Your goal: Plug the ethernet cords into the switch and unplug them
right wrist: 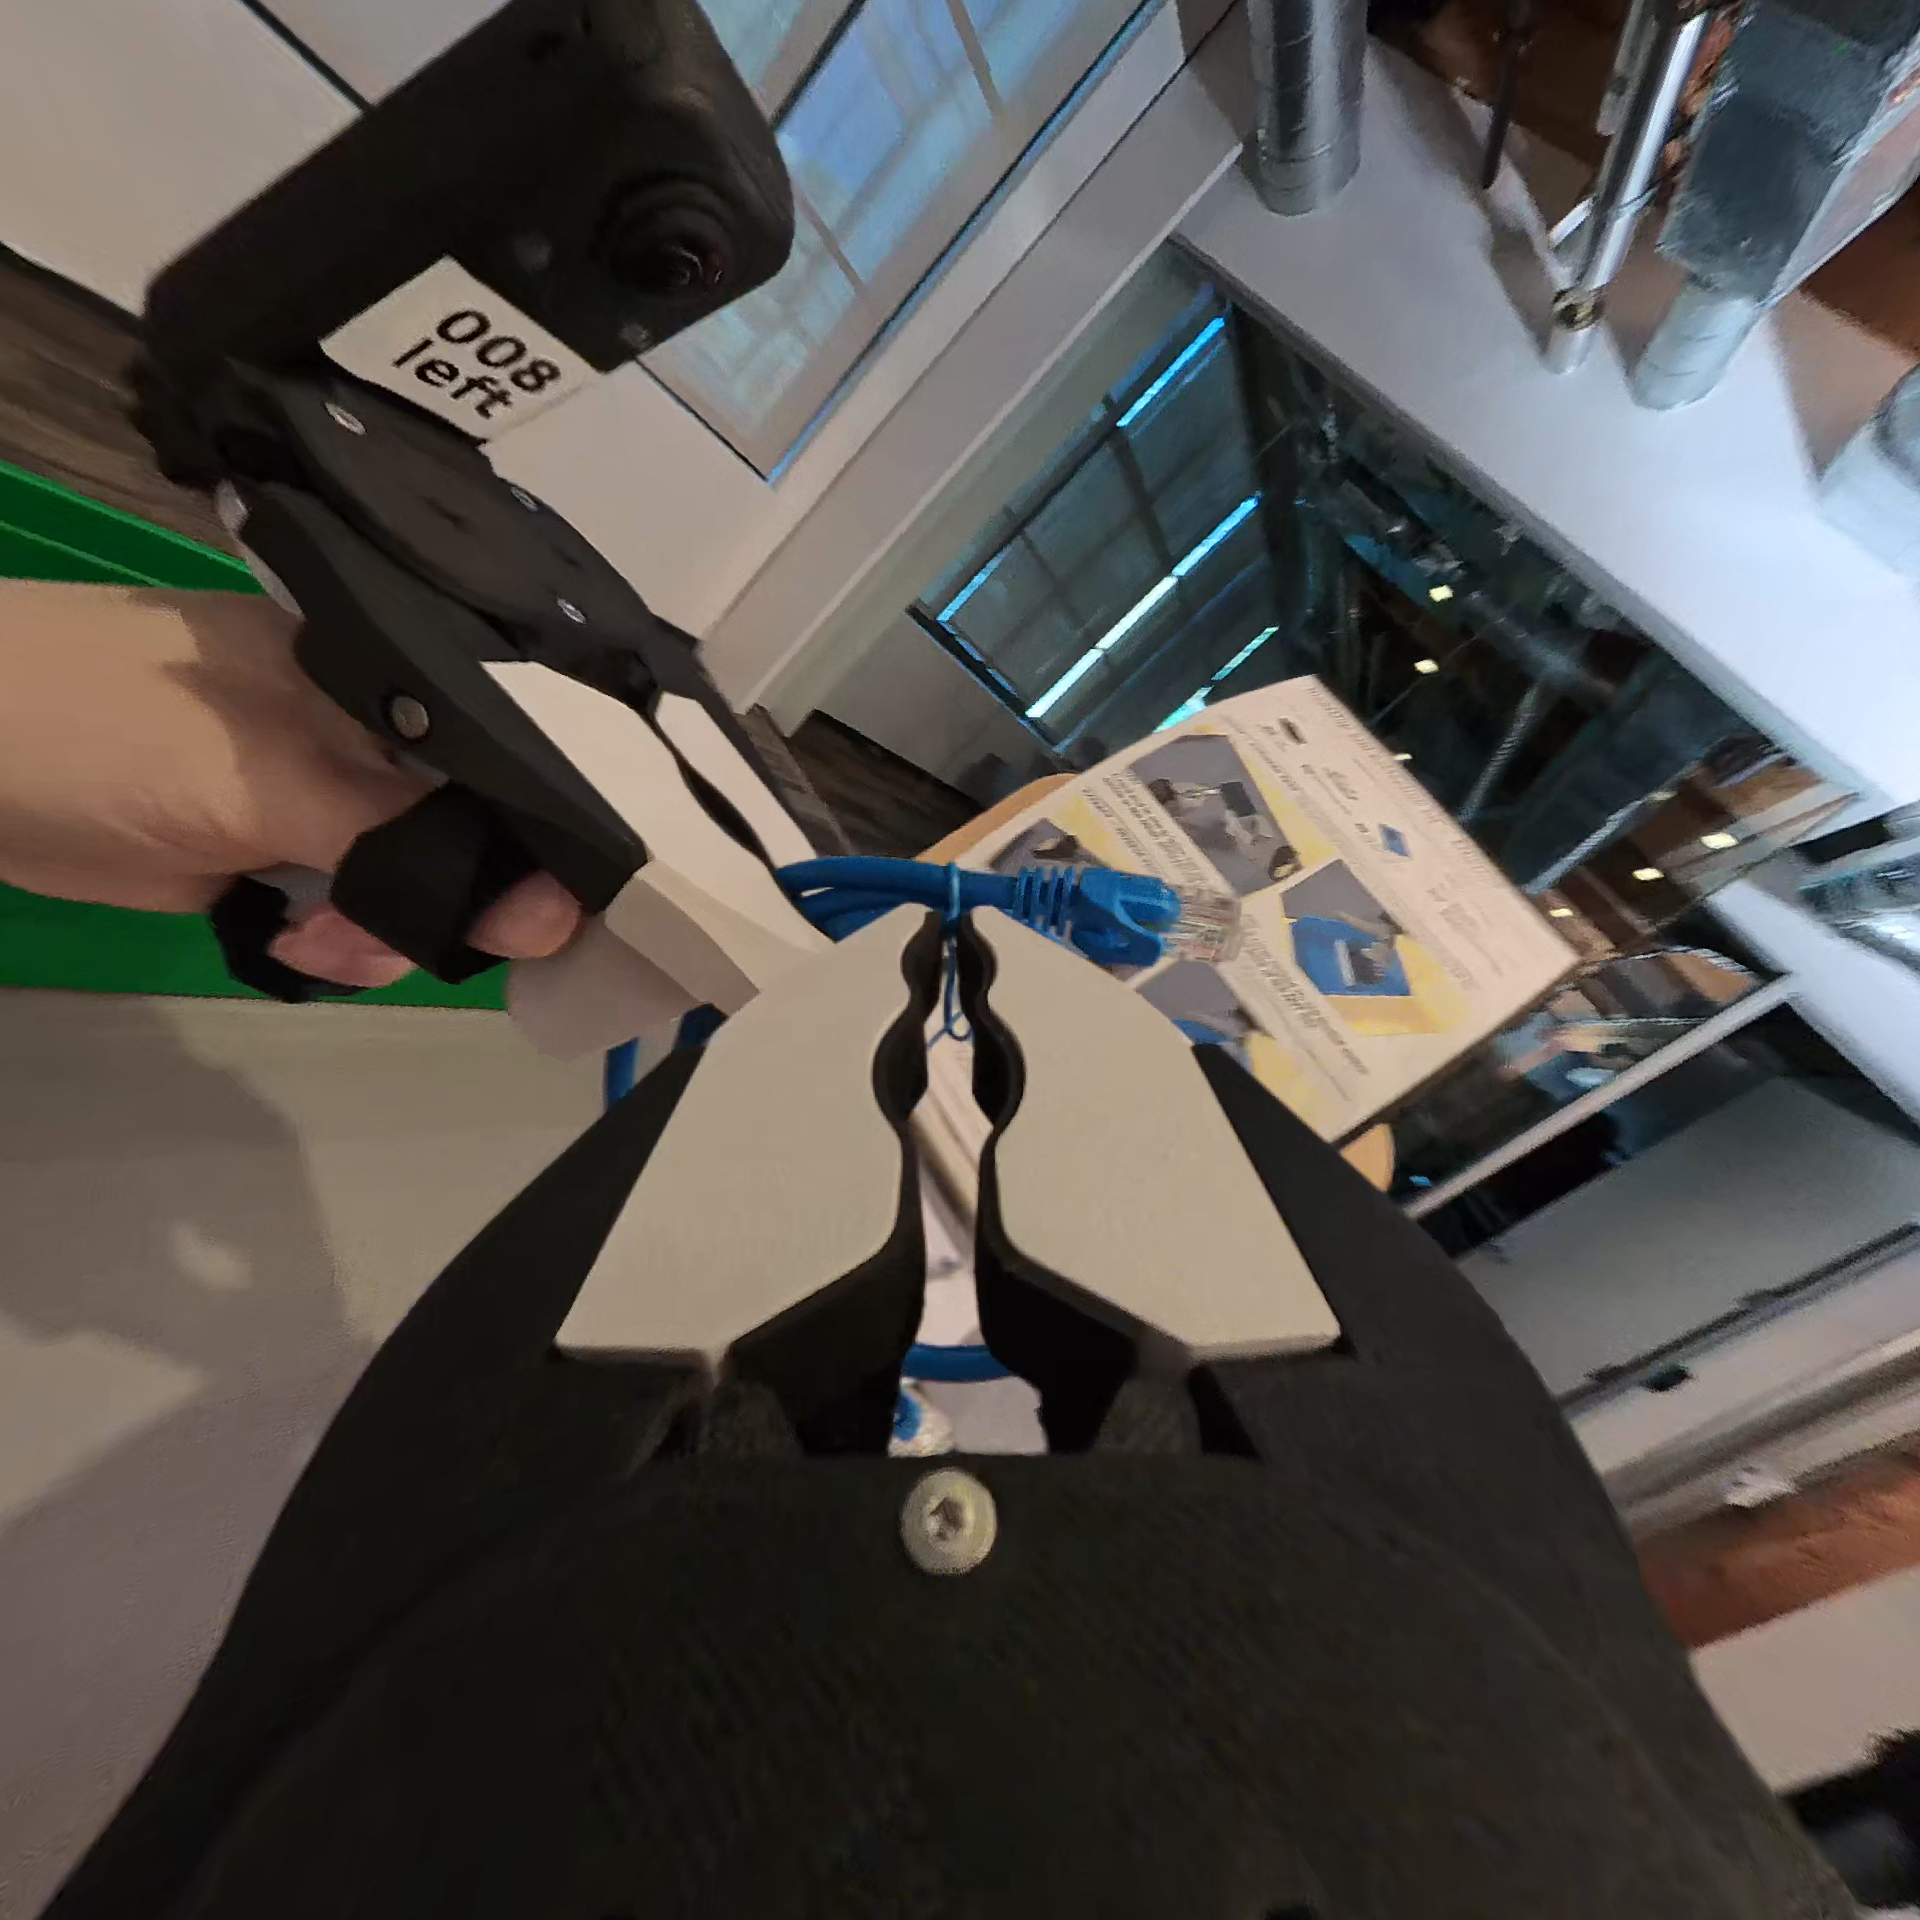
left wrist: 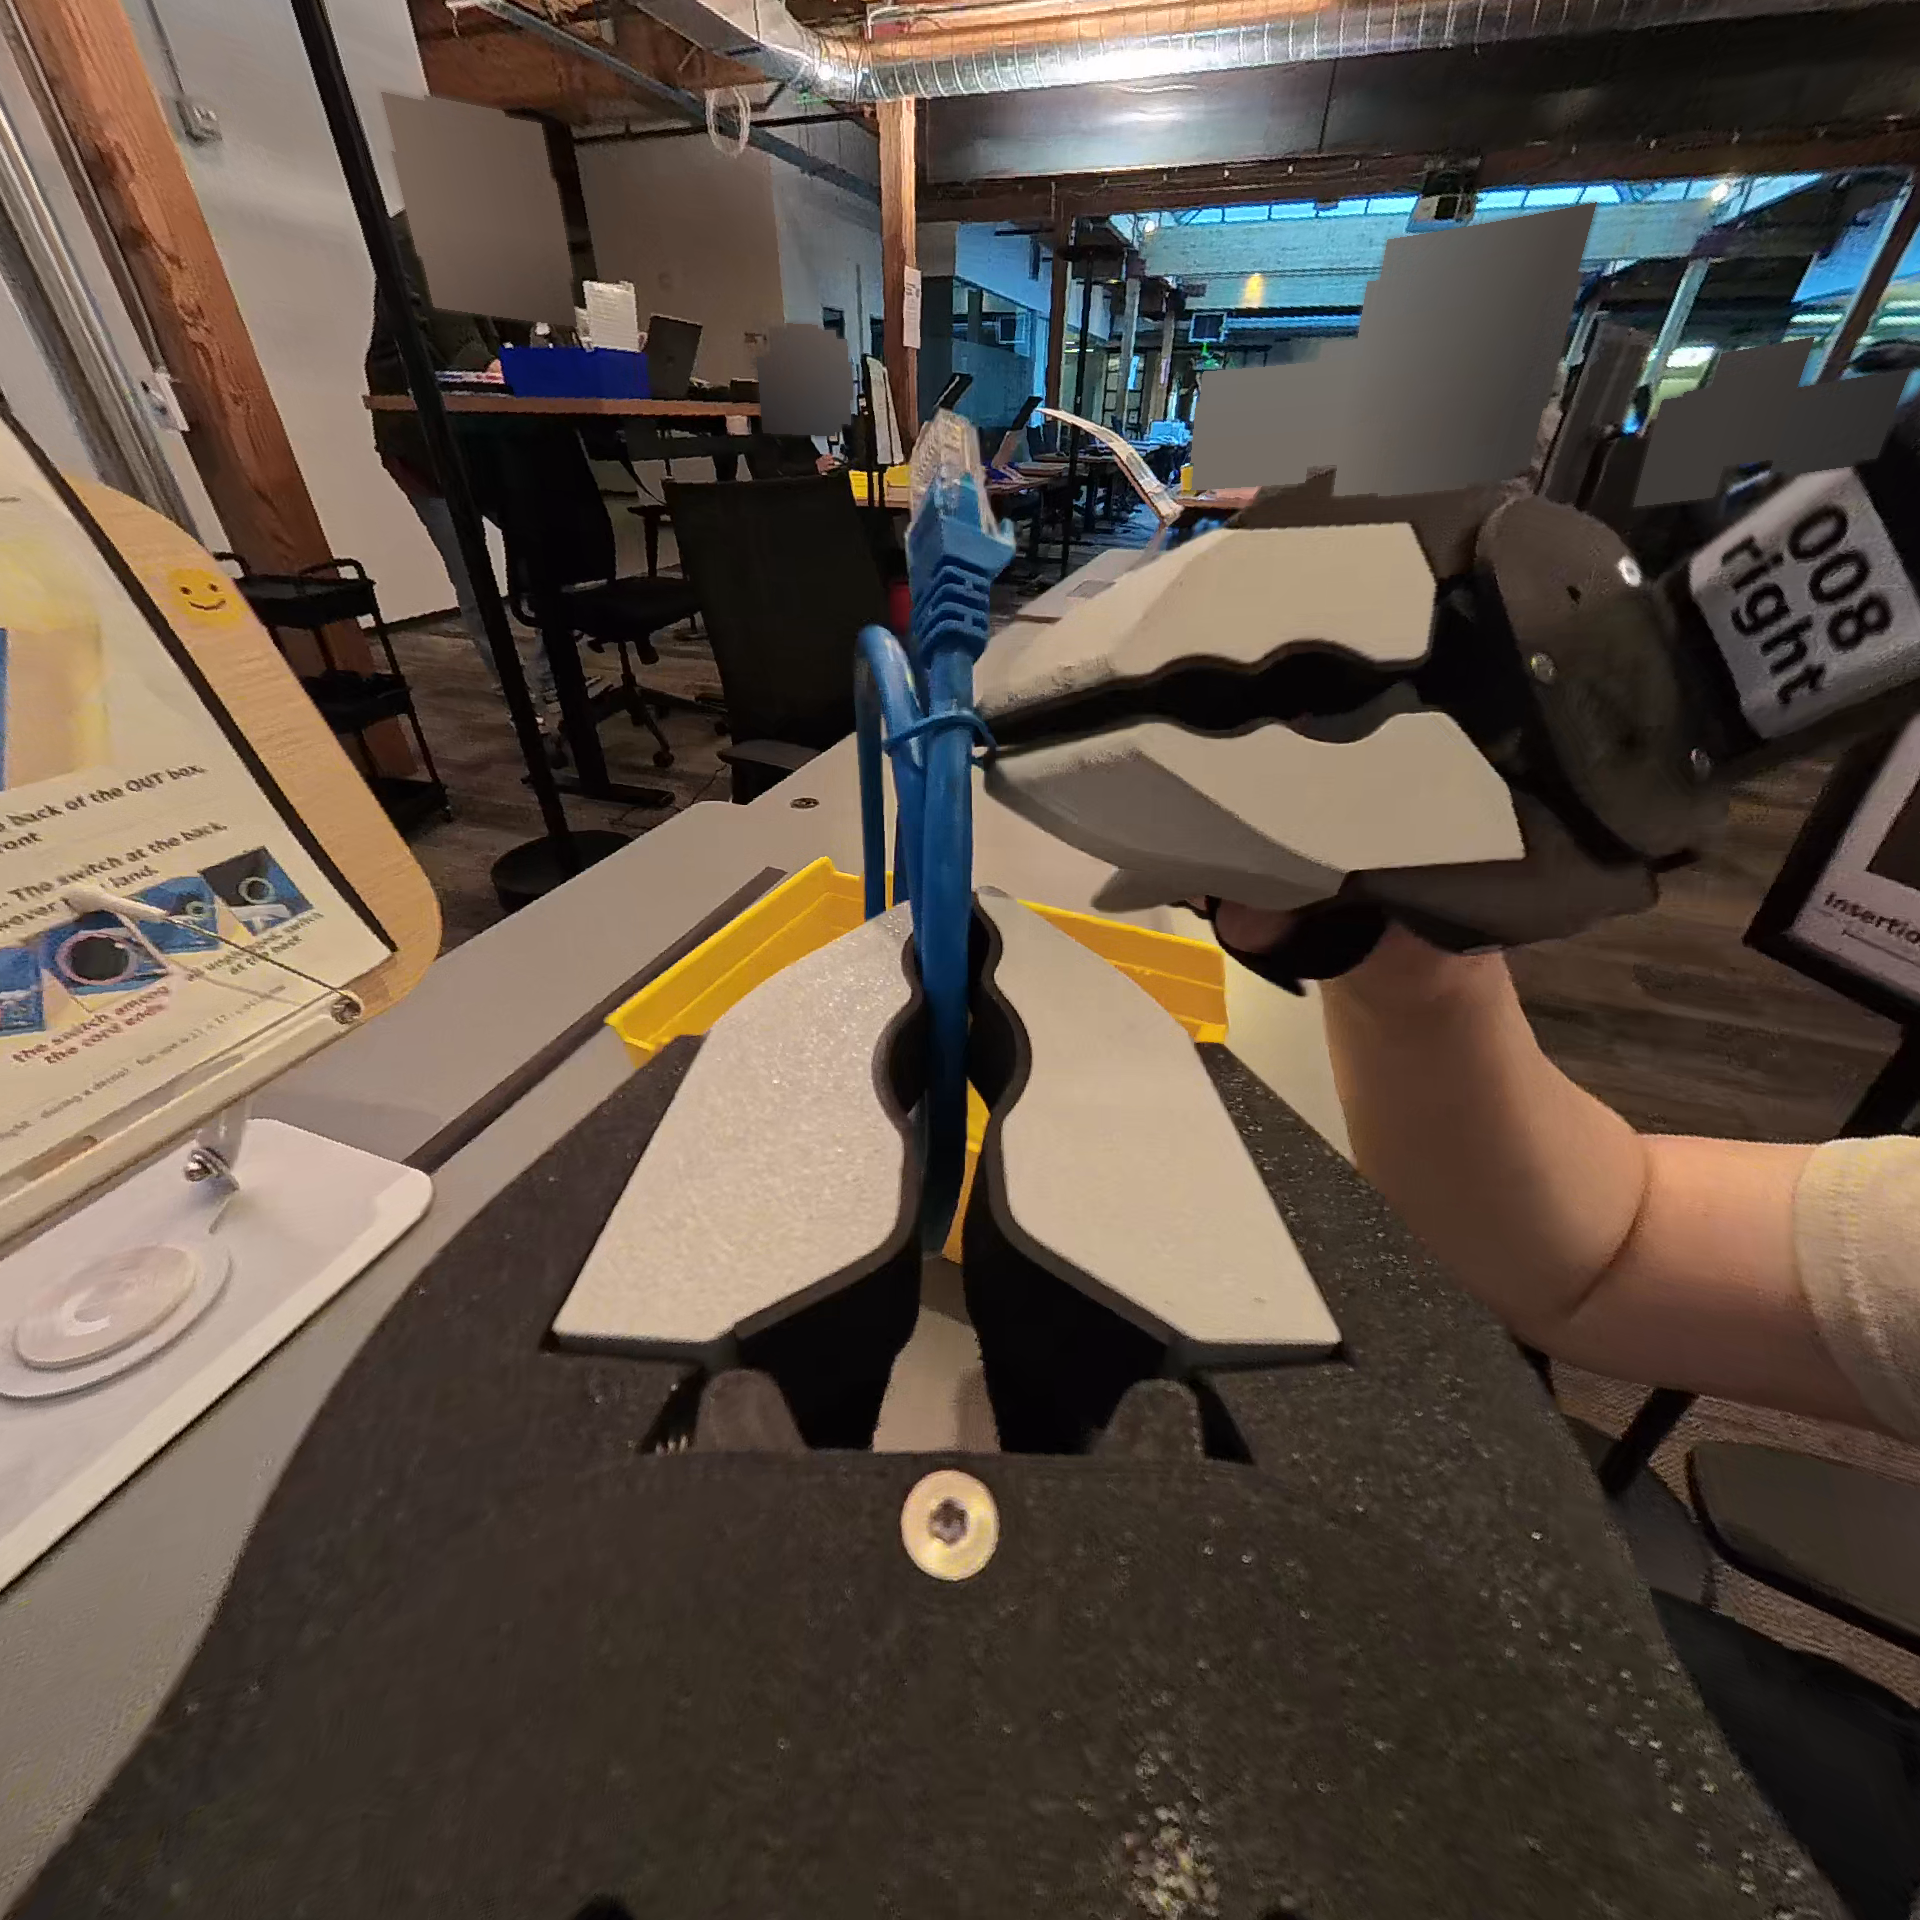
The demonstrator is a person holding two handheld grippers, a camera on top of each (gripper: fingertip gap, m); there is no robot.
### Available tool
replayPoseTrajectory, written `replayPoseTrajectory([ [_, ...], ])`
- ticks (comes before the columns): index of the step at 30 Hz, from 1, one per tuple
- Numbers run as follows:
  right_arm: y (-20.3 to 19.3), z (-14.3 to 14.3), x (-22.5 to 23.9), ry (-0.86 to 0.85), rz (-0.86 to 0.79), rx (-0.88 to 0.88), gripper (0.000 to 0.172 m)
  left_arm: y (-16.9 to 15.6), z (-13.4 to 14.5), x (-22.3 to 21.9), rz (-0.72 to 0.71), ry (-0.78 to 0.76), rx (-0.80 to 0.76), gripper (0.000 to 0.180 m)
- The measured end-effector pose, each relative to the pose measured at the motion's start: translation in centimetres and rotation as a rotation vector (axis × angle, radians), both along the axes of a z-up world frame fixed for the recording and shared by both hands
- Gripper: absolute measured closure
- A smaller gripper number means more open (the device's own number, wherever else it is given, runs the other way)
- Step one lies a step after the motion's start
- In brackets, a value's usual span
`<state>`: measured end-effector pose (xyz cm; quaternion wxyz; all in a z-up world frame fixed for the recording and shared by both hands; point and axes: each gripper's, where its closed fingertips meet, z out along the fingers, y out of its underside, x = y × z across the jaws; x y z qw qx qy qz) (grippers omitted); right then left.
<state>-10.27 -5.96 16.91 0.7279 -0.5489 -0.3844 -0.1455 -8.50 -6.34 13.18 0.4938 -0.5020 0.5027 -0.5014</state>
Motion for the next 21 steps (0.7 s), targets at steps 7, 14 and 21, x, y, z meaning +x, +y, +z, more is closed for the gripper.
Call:
replayPoseTrajectory([
  [7,0.4,-1.3,-1.2,0.073,0.065,-0.129,0.17,0.7,-0.4,0.0,0.024,0.013,-0.005,0.179],
  [14,-1.1,-0.1,-1.3,0.489,0.464,-0.417,0.171,3.5,-1.1,-0.5,0.251,0.103,0.202,0.179],
  [21,-2.4,2.2,1.9,0.641,0.564,-0.428,0.171,5.6,-1.8,-1.0,0.245,0.108,0.117,0.179],
])
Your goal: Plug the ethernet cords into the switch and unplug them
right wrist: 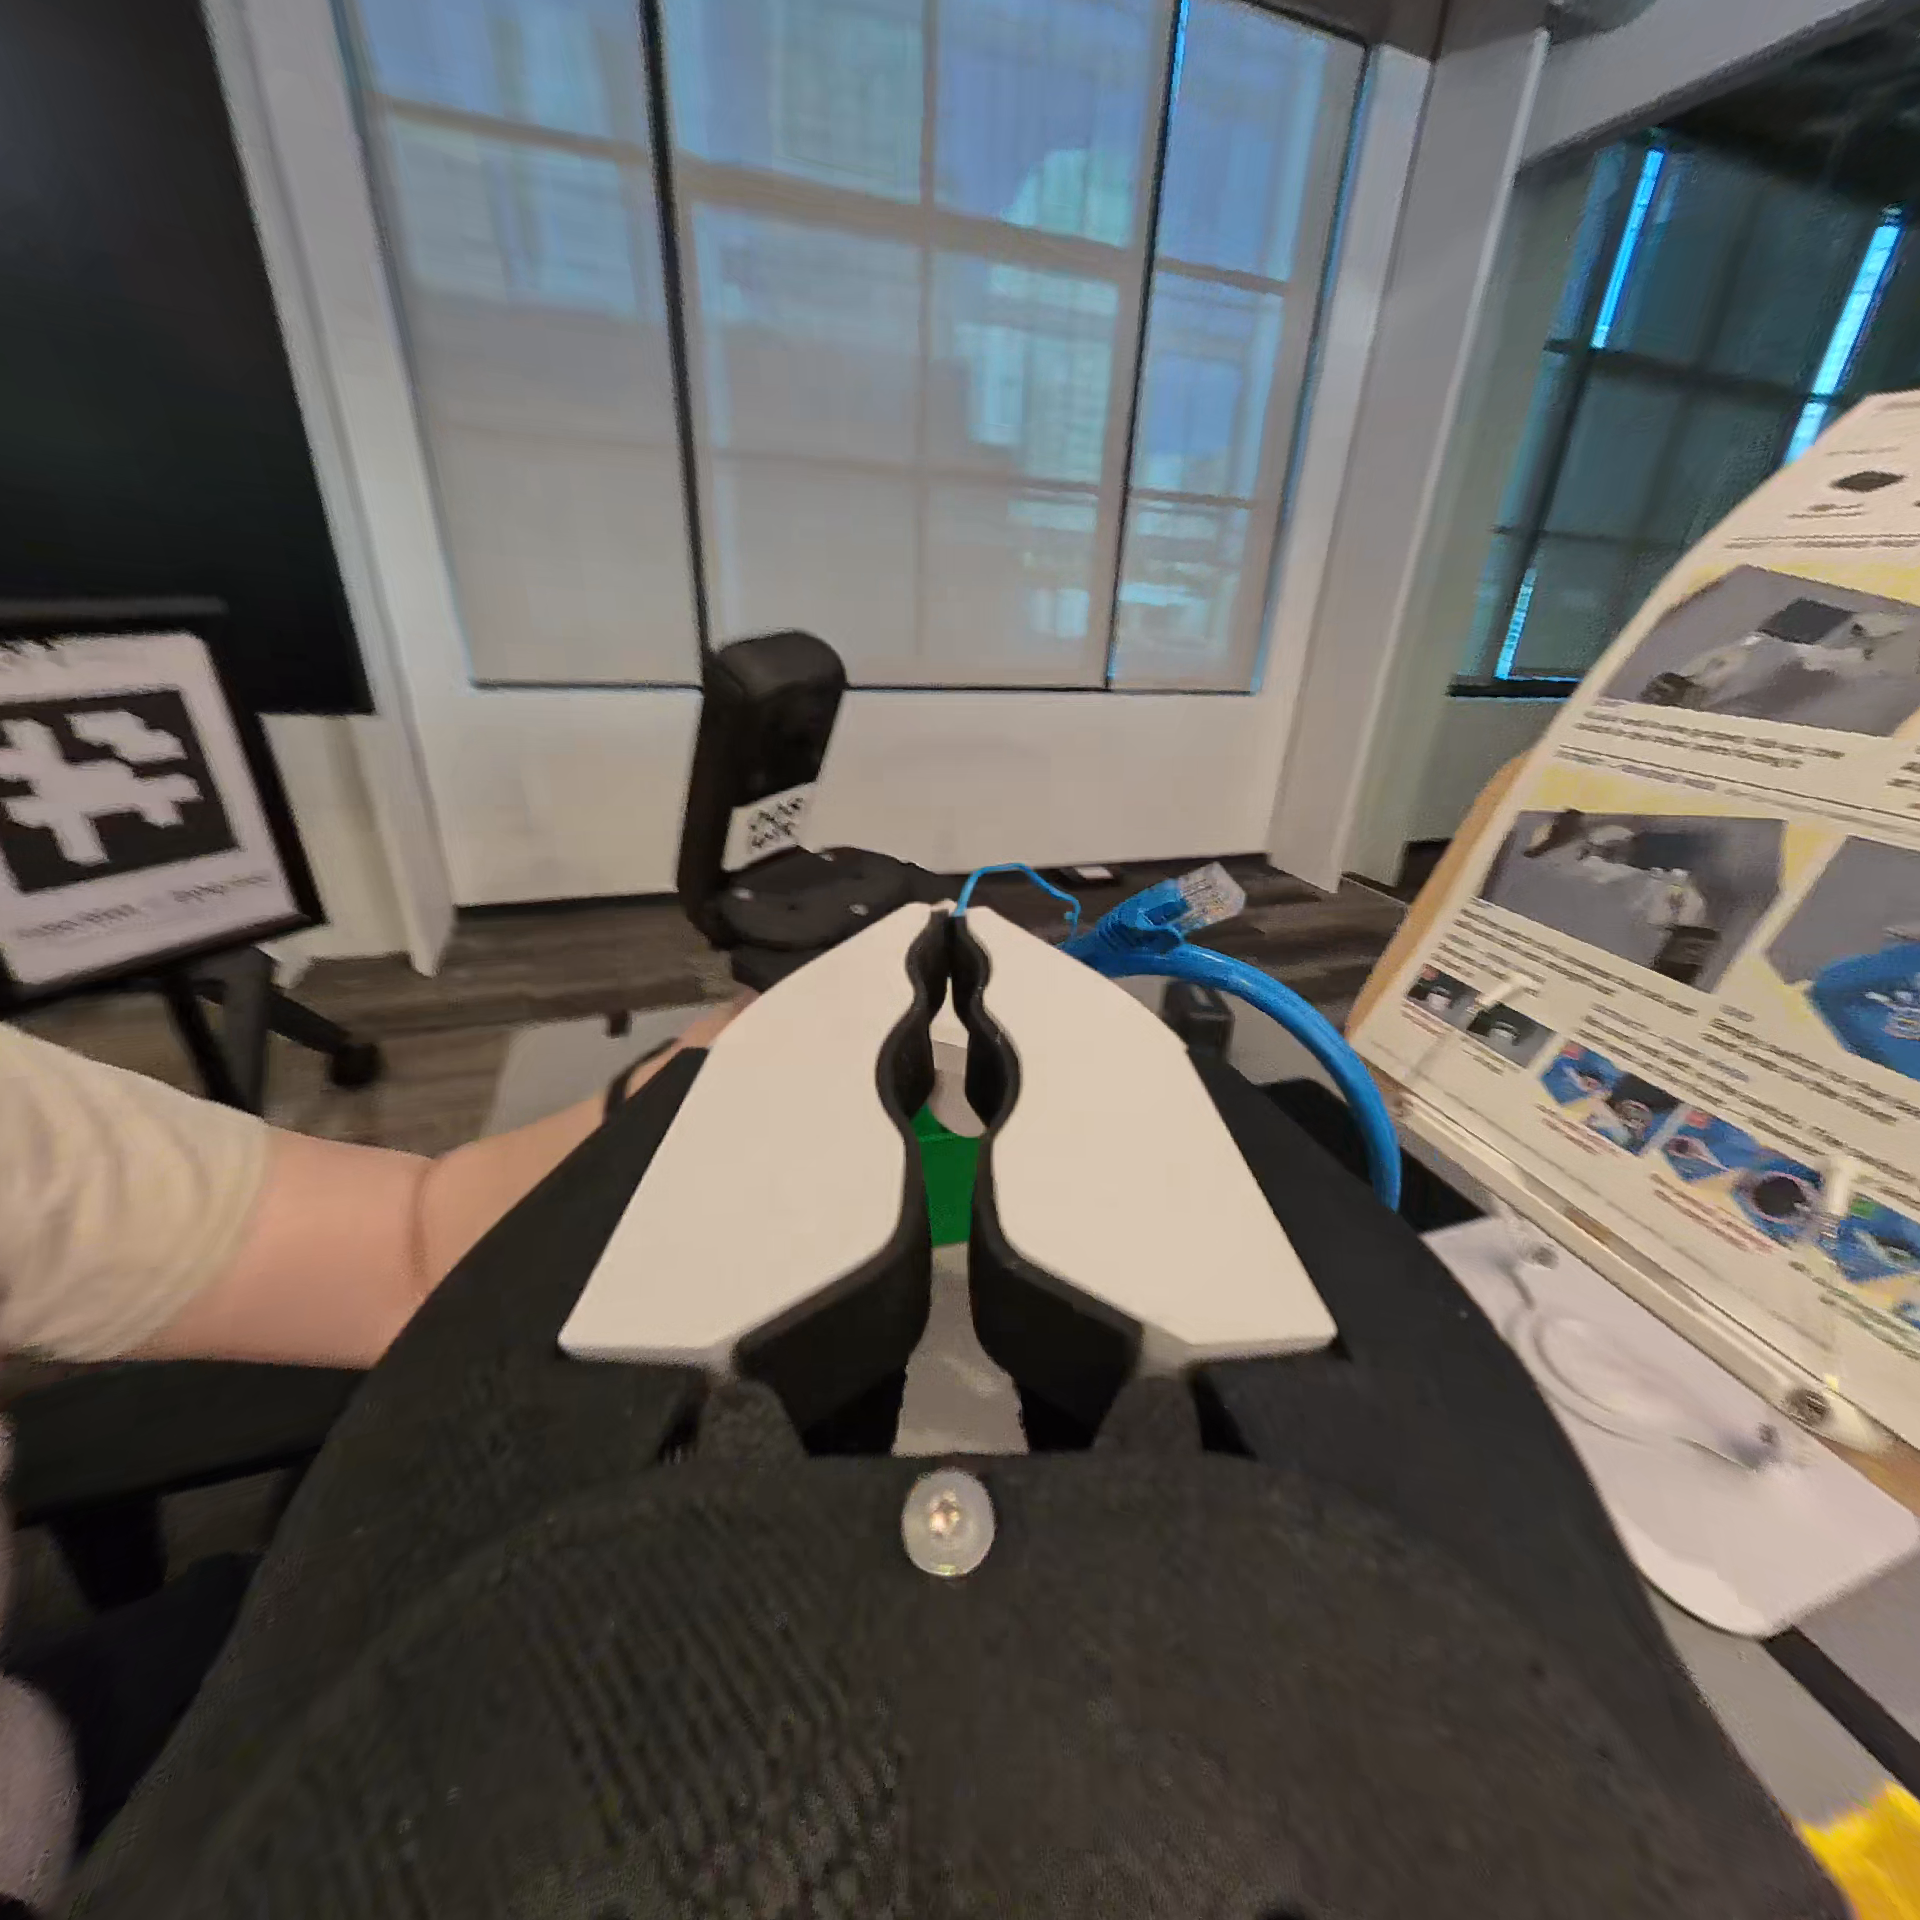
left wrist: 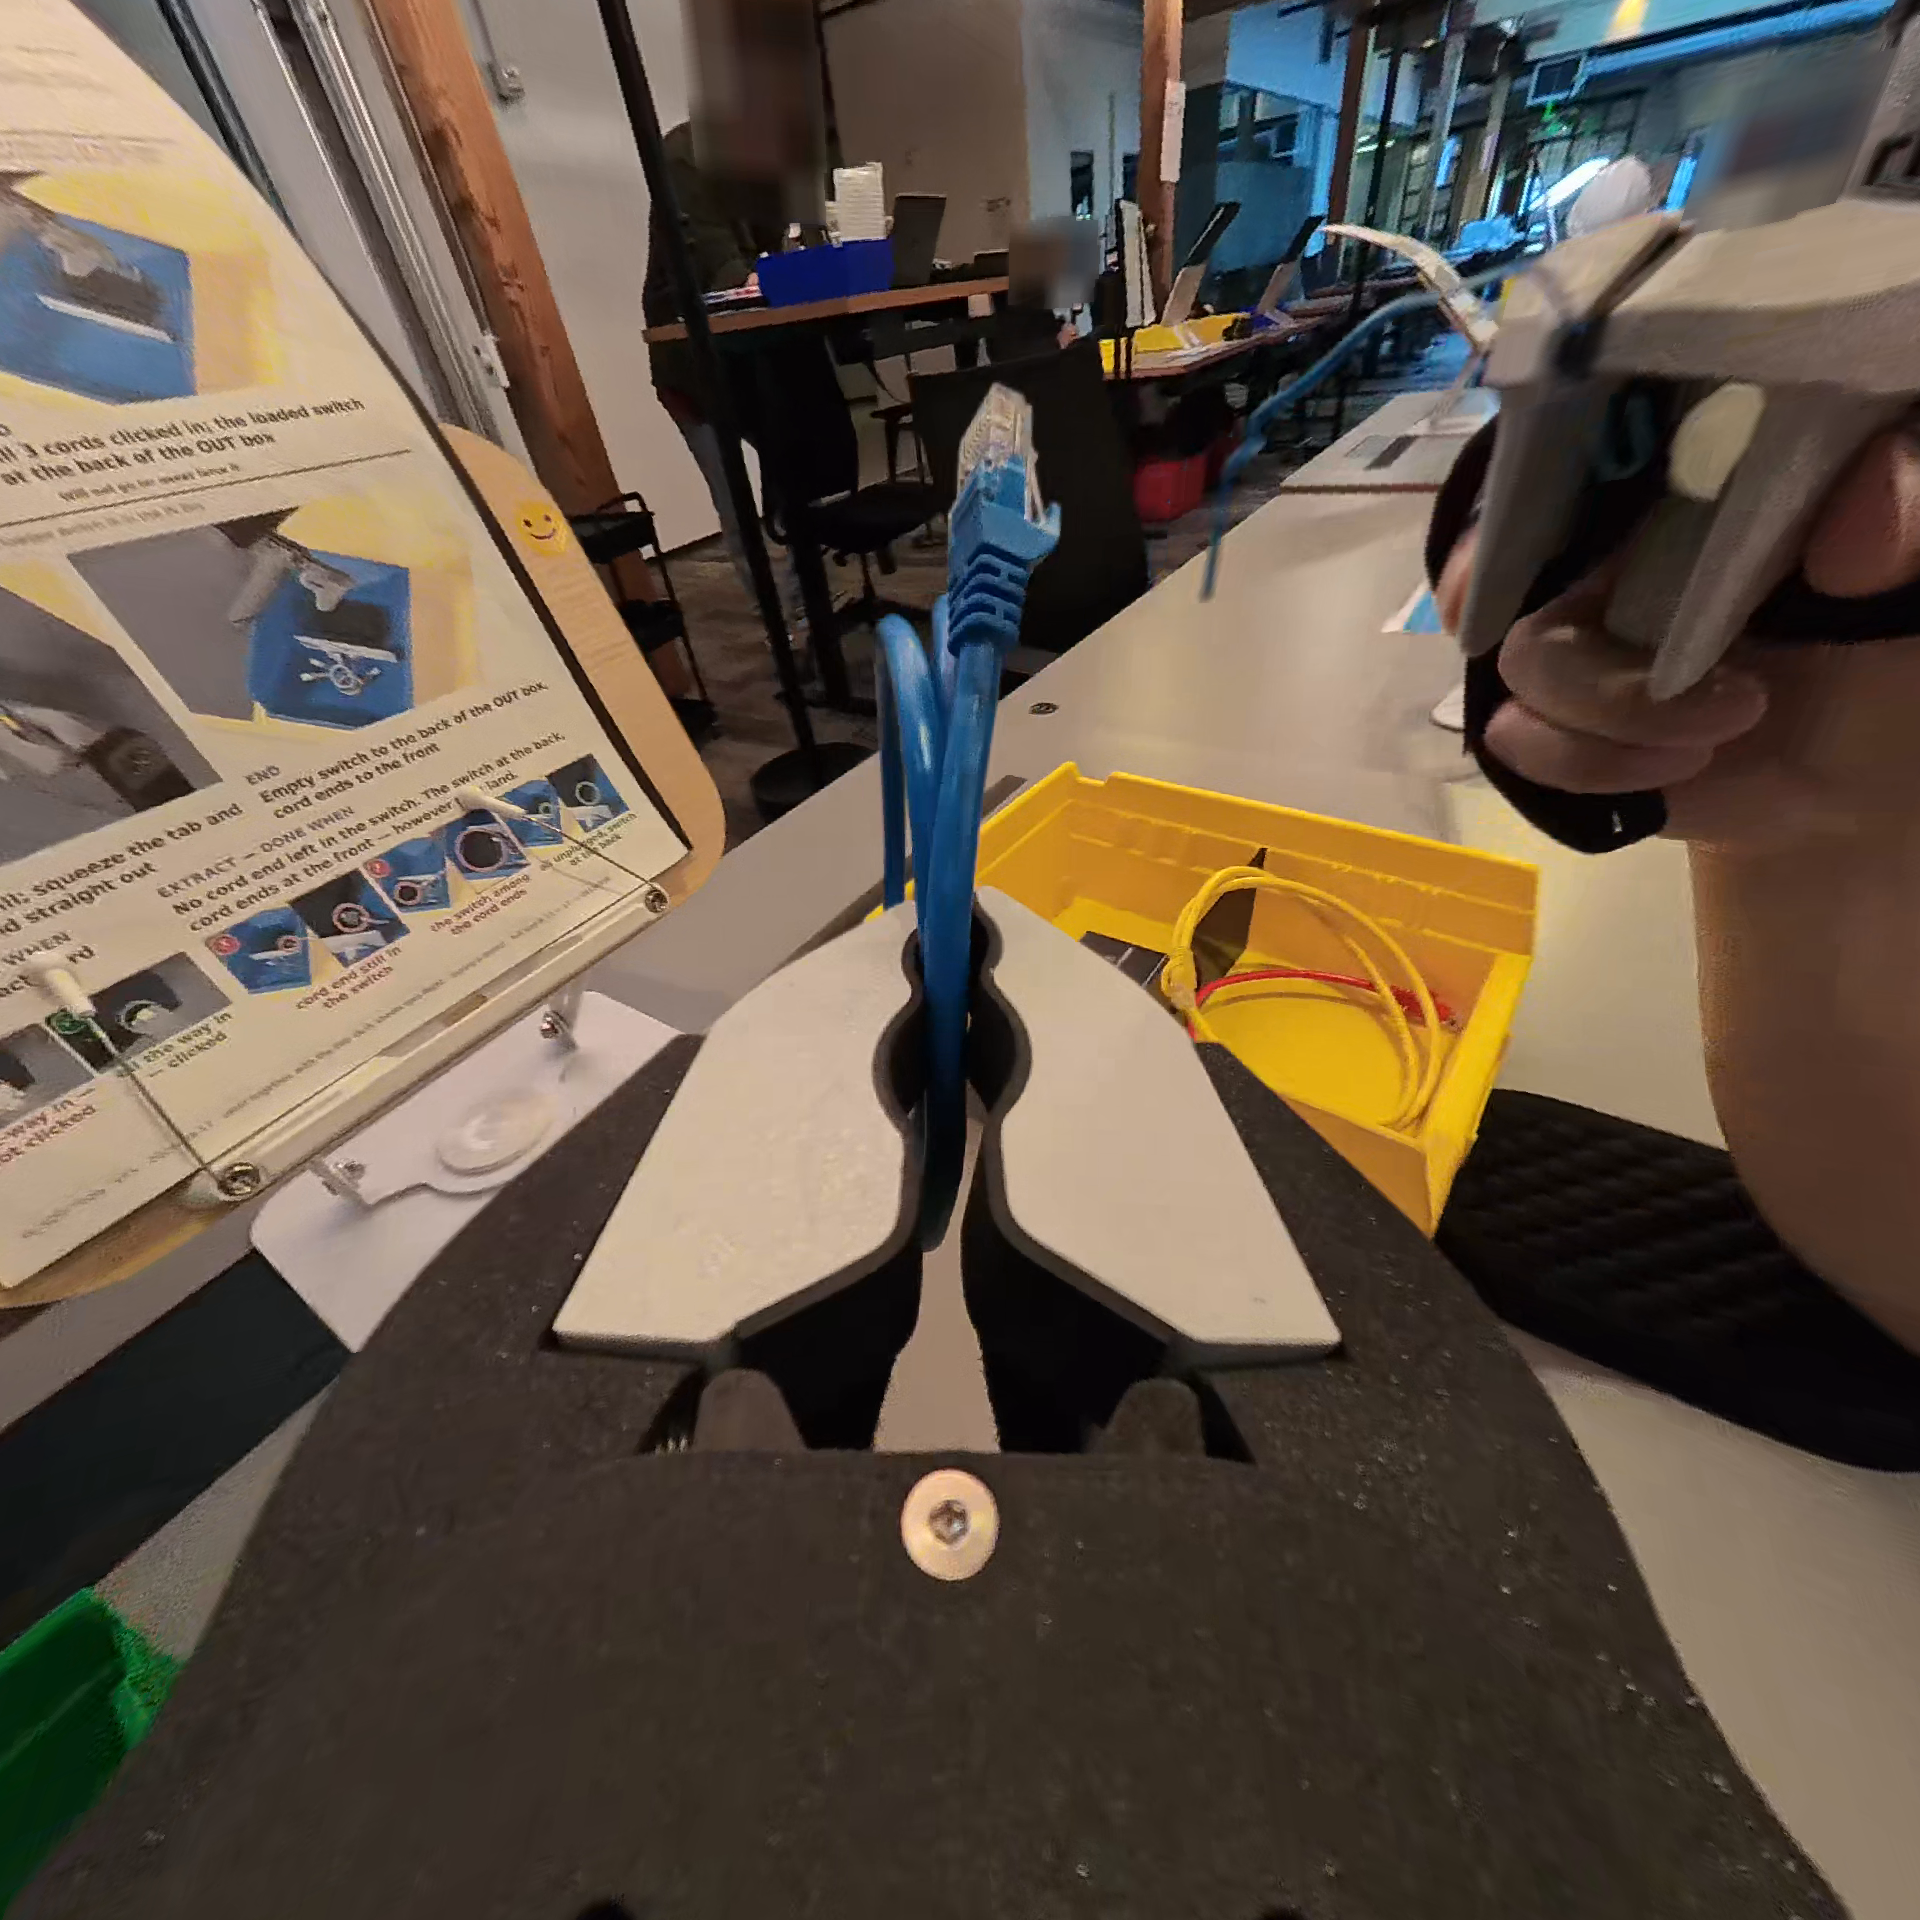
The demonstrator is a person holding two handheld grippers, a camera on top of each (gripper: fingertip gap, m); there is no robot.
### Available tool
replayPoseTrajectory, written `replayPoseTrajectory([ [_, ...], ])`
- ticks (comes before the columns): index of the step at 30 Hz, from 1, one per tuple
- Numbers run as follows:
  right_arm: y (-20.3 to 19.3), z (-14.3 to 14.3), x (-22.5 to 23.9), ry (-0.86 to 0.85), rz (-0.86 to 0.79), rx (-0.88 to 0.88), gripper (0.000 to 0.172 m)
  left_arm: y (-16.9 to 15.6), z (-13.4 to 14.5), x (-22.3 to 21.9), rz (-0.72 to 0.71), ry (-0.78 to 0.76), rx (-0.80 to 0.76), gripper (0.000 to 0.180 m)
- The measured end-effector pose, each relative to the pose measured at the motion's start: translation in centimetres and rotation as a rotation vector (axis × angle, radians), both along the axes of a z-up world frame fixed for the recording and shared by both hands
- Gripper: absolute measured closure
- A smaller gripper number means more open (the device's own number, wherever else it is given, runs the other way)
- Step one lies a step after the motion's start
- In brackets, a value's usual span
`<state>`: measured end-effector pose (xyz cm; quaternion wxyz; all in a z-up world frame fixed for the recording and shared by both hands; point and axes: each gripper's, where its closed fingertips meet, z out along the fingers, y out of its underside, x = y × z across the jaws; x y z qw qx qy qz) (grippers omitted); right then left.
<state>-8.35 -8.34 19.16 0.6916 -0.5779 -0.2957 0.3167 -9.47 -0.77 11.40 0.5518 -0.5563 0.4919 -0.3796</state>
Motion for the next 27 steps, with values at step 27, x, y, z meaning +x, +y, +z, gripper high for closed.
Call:
replayPoseTrajectory([
  [27,-36.4,-27.8,55.5,-0.53,-1.533,-0.687,0.17,-1.8,2.8,-1.3,-0.137,-0.107,-0.096,0.179],
])
